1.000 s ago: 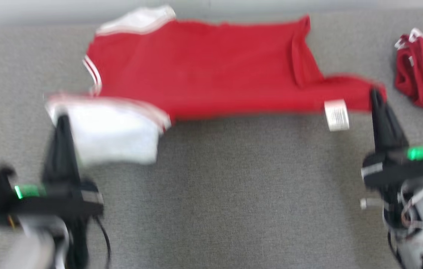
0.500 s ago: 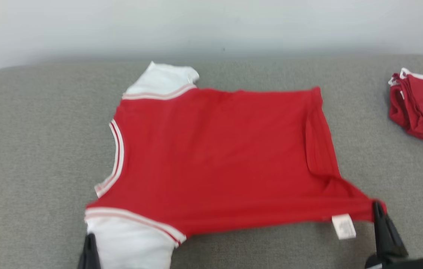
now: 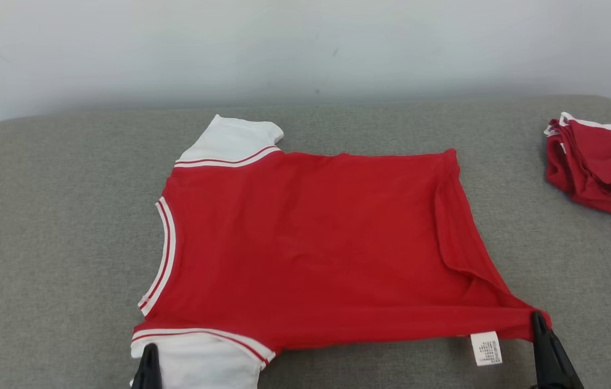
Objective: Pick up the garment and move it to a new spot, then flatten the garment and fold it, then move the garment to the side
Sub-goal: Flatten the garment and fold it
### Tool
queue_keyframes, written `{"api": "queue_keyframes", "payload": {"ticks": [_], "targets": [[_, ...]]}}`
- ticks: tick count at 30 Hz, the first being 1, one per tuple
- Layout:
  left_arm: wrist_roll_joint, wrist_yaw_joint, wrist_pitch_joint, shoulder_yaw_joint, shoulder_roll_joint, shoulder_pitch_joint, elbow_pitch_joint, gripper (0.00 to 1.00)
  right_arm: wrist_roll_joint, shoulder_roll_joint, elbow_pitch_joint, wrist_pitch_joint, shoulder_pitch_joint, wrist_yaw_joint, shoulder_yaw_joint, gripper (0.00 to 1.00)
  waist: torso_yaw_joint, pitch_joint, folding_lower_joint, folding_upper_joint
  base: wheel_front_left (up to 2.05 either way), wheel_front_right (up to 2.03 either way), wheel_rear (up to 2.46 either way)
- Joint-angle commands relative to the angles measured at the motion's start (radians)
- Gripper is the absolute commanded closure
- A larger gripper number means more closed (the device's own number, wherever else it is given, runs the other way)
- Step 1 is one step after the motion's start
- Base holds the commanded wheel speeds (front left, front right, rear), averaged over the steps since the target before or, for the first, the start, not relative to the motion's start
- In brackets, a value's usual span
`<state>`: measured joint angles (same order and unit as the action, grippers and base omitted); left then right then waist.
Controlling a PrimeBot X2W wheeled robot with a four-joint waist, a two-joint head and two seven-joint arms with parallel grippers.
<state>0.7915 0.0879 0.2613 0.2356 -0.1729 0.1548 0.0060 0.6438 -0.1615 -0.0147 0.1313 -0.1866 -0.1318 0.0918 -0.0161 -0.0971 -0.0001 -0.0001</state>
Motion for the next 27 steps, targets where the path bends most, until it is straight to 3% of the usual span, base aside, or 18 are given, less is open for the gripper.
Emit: {"api": "queue_keyframes", "payload": {"ticks": [1, 14, 27], "targets": [[-0.011, -0.005, -0.003, 0.002, -0.011, -0.023, 0.003, 1.00, 0.007, 0.004, 0.006, -0.006, 0.013, 0.003, -0.003, 1.00, 0.012, -0.002, 0.0001, 0.0001, 0.00, 0.00, 0.00], [-0.038, -0.044, -0.129, 0.025, -0.092, -0.295, 0.104, 1.00, -0.002, 0.000, -0.127, -0.097, 0.232, 0.003, -0.065, 1.00, 0.061, -0.046, 0.0001, 0.0001, 0.00, 0.00, 0.00], [-0.033, -0.101, -0.188, 0.031, -0.106, -0.603, 0.411, 1.00, -0.014, -0.019, -0.411, -0.063, 0.562, 0.003, -0.144, 1.00, 0.093, -0.128, 0.0001, 0.0001, 0.00, 0.00, 0.00]]}}
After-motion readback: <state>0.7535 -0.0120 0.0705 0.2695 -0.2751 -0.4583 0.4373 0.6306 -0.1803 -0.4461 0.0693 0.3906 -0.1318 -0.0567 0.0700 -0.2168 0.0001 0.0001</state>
